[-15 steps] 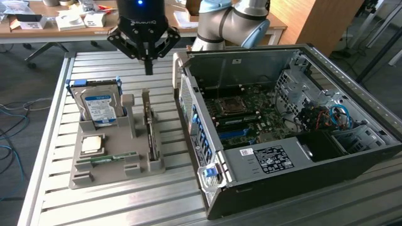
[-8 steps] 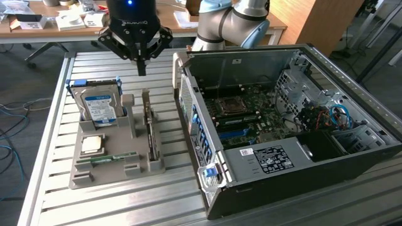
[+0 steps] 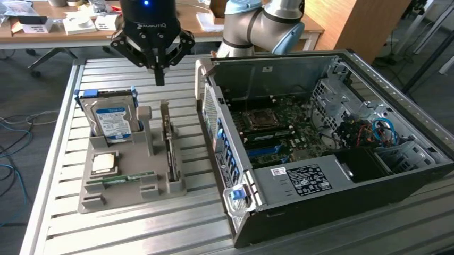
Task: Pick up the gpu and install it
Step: 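Reach for the gpu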
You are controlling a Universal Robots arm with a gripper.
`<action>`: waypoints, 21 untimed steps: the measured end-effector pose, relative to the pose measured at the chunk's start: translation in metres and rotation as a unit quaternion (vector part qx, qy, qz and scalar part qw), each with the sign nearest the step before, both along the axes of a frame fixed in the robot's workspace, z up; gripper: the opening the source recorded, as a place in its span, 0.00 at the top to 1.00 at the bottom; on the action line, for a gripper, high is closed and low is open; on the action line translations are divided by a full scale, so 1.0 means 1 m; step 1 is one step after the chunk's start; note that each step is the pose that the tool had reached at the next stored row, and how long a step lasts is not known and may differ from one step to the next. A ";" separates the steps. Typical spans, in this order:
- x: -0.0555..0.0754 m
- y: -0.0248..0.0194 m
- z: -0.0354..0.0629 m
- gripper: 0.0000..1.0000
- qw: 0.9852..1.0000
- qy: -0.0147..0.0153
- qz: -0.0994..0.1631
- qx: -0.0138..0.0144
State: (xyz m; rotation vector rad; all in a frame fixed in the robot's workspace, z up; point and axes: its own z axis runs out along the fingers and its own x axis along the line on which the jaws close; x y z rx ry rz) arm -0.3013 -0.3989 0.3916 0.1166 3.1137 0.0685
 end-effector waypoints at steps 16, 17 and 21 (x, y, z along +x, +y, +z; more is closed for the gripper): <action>-0.001 -0.0249 0.0000 0.89 1.000 0.000 0.000 0.000; -0.001 -0.0268 0.0000 0.89 1.000 0.000 0.000 0.000; -0.002 -0.0338 0.0000 0.89 1.000 0.000 0.000 0.000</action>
